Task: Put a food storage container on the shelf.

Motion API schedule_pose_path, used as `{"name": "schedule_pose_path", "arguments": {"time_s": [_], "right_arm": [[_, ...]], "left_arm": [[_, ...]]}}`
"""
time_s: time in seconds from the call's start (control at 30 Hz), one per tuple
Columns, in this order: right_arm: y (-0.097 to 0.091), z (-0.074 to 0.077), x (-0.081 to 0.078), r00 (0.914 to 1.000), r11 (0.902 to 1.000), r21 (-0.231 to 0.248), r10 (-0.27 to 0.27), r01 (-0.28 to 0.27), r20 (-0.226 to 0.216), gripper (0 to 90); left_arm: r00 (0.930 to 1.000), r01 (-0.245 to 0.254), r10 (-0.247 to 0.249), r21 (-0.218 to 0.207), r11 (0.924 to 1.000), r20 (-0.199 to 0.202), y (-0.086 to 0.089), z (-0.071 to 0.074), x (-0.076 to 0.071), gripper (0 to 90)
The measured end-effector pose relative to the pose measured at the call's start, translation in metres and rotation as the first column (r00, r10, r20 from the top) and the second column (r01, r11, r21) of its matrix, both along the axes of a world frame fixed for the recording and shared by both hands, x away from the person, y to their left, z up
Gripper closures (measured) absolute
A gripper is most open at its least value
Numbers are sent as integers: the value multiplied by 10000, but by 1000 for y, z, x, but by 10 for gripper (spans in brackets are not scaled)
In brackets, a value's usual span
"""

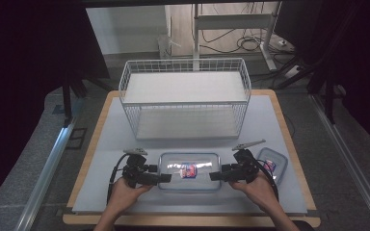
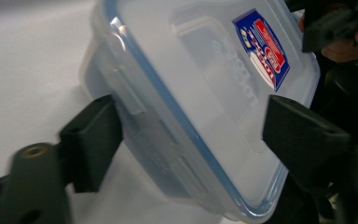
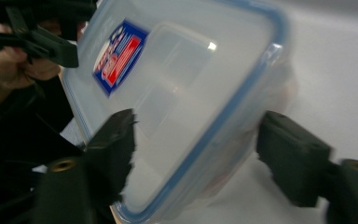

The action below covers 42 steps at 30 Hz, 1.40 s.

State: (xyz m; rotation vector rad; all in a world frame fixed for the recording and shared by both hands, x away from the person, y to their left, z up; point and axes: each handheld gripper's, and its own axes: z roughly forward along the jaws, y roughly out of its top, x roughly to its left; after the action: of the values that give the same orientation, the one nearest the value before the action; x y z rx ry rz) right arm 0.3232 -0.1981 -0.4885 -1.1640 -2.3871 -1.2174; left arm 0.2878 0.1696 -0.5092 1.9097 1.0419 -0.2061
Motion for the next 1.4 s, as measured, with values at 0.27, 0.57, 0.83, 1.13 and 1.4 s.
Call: {"name": "schedule_pose_path", "arguments": {"time_s": [0.27,0.57,0.83,1.13,1.4], "right_arm": [[-11,5,-16,9987,9987,518,-18,-8,506,490],[-12,-4,-23,9991,9971,692,295,-315,296,431],[-13,-4,-23,9999,9959,902,101,-107,66,488],[-19,-7,-22,9984,9886,1476,-235,308,-513,535],[-18,-1,-22,9987,9879,1475,-498,486,50,555]], "left_arm": [[9991,-253,281,-828,9962,321,13,1,-17,425],[9987,-296,340,-1138,9931,367,18,-3,-26,474],[9986,-350,394,-1158,9927,360,18,-2,-29,486],[9980,-593,622,-1547,9862,141,20,-2,-26,515],[9967,-676,733,-1461,9870,340,19,1,-22,523]]}}
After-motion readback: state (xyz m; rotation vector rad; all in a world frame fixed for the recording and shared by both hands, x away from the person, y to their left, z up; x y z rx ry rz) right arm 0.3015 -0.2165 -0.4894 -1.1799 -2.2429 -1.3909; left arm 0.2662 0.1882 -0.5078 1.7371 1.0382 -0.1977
